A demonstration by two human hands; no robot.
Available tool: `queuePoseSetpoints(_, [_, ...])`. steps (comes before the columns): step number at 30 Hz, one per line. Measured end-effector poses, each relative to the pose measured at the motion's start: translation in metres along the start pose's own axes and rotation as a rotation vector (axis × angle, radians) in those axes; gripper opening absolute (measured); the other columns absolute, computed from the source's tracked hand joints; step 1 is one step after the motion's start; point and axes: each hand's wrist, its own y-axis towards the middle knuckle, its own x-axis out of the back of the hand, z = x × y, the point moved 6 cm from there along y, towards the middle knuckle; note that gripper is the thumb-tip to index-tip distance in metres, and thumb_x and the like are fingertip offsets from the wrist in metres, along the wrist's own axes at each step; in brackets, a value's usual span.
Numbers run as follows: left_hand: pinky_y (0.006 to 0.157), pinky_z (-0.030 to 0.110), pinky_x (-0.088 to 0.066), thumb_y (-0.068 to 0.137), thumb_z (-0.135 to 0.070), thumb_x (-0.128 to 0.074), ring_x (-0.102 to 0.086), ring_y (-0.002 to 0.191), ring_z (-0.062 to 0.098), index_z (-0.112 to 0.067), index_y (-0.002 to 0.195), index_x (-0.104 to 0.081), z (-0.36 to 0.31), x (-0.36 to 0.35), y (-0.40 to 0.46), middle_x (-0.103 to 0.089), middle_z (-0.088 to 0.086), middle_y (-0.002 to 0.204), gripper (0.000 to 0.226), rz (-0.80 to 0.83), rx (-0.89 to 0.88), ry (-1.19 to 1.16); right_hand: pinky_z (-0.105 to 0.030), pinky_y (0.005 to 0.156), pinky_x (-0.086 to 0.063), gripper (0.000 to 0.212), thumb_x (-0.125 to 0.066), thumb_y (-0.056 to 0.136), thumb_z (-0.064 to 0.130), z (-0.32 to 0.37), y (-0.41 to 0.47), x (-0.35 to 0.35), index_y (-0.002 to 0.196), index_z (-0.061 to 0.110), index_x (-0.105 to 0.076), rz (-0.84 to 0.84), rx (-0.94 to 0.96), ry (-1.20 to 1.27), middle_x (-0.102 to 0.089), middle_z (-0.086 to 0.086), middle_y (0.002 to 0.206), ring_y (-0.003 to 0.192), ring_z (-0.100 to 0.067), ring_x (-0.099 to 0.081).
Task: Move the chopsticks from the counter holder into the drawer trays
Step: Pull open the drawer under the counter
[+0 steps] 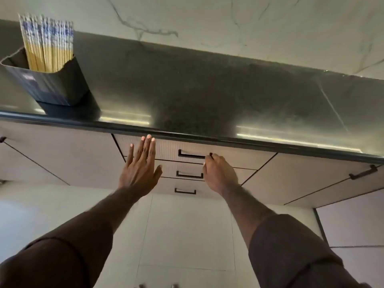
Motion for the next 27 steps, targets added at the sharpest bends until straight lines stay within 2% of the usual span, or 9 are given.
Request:
queuePoseSetpoints(5, [0.119,0.049,-0.001,0.096,-0.045,-0.042,0.003,0.147,0.033,-0.004,0.150,0.002,0.018,-0.043,-0.009,0.002,0.018,0.159,0.081,0.081,0.033,0.027,-0.040,0.107,-0.041,0.046,-0.046,0.099,0.028,-0.010,0.029,-0.053,0.139,0.008,-0.041,0.195,-0.019,-0.037,-0.049,-0.014,0.140,0.125,-0.027,-0.049])
queuePoseSetpoints(9, [0.120,0.049,-0.003,0.096,-0.049,-0.030,0.003,0.148,0.033,-0.003,0.151,0.001,0.022,-0.067,-0.010,0.002,0.018,0.160,0.079,0.101,0.060,0.006,-0.043,0.121,-0.021,0.065,-0.044,0.099,0.032,-0.017,0.046,-0.091,0.153,0.011,-0.013,0.314,-0.055,-0.035,-0.021,-0.015,0.159,0.146,-0.032,-0.022])
queuePoseSetpoints(11, [0.120,0.050,-0.004,0.094,-0.051,-0.026,0.003,0.148,0.032,-0.003,0.152,0.001,0.021,-0.078,-0.012,0.002,0.018,0.160,0.079,0.103,0.073,-0.016,-0.042,0.122,-0.008,0.068,-0.041,0.100,0.031,-0.021,0.052,-0.106,0.154,0.012,-0.004,0.355,-0.062,-0.059,-0.008,-0.013,0.163,0.150,-0.031,-0.007])
queuePoseSetpoints(12, [0.120,0.050,-0.004,0.094,-0.052,-0.024,0.004,0.148,0.031,-0.003,0.152,0.001,0.020,-0.083,-0.012,0.003,0.017,0.160,0.080,0.096,0.074,-0.030,-0.041,0.121,-0.006,0.069,-0.042,0.100,0.029,-0.023,0.056,-0.111,0.154,0.012,-0.003,0.354,-0.068,-0.061,-0.008,-0.013,0.163,0.150,-0.030,-0.005])
queuePoseSetpoints(18, [0.120,0.049,-0.004,0.094,-0.054,-0.019,0.006,0.148,0.031,-0.003,0.151,0.004,0.017,-0.092,-0.012,0.006,0.017,0.160,0.080,0.080,0.100,-0.063,-0.041,0.120,-0.019,0.062,-0.054,0.095,0.020,-0.018,0.073,-0.116,0.149,0.007,-0.025,0.263,-0.108,-0.086,-0.034,-0.015,0.151,0.142,-0.031,-0.027])
queuePoseSetpoints(23, [0.120,0.048,-0.002,0.093,-0.055,-0.019,0.008,0.148,0.030,-0.004,0.151,0.006,0.017,-0.089,-0.013,0.007,0.015,0.160,0.081,0.076,0.091,-0.106,-0.042,0.118,-0.024,0.067,-0.059,0.092,0.014,-0.013,0.059,-0.116,0.149,0.005,-0.025,0.286,-0.086,-0.121,-0.032,-0.020,0.151,0.142,-0.035,-0.026])
queuePoseSetpoints(25, [0.120,0.050,-0.005,0.094,-0.054,-0.021,0.006,0.148,0.030,-0.004,0.151,0.004,0.018,-0.085,-0.015,0.005,0.016,0.160,0.080,0.063,0.086,-0.122,-0.042,0.112,-0.036,0.062,-0.063,0.090,0.015,-0.010,0.050,-0.113,0.144,0.002,-0.035,0.252,-0.079,-0.132,-0.042,-0.022,0.144,0.135,-0.035,-0.037])
queuePoseSetpoints(27, [0.120,0.050,-0.005,0.094,-0.053,-0.023,0.006,0.149,0.029,-0.004,0.152,0.004,0.018,-0.081,-0.021,0.005,0.016,0.161,0.080,0.056,0.095,-0.140,-0.038,0.098,-0.049,0.047,-0.065,0.089,0.013,-0.008,0.045,-0.108,0.132,0.000,-0.049,0.219,-0.082,-0.125,-0.055,-0.020,0.129,0.119,-0.031,-0.052])
